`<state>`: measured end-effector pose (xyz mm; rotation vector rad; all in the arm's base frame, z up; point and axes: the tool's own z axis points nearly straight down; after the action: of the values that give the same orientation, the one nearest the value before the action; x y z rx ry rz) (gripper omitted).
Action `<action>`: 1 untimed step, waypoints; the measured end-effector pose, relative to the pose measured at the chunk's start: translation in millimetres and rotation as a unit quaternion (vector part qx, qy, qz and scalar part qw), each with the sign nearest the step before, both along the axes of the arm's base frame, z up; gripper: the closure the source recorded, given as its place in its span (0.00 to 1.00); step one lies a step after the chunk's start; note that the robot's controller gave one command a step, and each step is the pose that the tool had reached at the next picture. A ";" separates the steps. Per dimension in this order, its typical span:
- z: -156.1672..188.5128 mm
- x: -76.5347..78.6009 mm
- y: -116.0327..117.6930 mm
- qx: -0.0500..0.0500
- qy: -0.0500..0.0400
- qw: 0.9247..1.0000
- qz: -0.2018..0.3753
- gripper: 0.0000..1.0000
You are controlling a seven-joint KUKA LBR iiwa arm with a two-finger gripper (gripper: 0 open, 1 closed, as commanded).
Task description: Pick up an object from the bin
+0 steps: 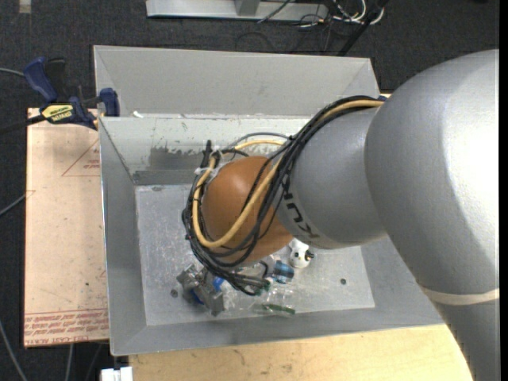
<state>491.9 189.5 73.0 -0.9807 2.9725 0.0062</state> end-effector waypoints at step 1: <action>0.0 0.0 0.0 0.000 0.000 1.000 0.000 1.00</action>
Offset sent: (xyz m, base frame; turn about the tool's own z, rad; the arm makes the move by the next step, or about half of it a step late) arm -0.0001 0.0002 0.0522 0.0000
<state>491.9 189.5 72.9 -0.9806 2.9726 0.0064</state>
